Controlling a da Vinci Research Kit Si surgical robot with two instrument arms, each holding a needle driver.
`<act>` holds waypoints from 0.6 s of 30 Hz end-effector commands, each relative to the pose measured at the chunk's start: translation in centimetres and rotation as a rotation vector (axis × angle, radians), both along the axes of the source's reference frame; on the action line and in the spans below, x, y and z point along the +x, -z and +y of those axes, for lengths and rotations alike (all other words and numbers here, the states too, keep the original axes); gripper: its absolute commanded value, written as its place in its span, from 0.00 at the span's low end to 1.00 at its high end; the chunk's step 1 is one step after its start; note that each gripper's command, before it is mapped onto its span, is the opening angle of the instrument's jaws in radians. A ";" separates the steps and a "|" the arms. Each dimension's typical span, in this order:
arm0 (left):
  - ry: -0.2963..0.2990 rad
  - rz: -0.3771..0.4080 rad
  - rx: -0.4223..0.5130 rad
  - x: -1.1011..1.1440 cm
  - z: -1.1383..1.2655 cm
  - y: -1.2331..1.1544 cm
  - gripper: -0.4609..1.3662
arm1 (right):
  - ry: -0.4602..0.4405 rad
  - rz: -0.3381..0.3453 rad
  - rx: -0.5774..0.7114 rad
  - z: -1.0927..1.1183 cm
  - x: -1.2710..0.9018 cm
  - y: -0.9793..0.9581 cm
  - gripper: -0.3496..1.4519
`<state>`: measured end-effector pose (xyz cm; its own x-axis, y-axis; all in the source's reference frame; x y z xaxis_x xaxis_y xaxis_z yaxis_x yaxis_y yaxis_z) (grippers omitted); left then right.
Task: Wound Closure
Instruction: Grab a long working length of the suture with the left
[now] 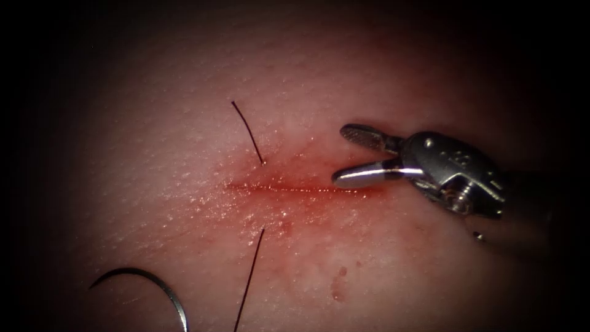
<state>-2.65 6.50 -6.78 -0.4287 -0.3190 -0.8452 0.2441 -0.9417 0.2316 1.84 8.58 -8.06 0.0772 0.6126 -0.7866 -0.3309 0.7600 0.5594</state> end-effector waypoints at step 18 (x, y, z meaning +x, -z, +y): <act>0.128 -0.091 -0.077 0.11 0.96 0.37 0.06 | 0.106 0.060 -0.007 -0.05 0.04 0.01 0.96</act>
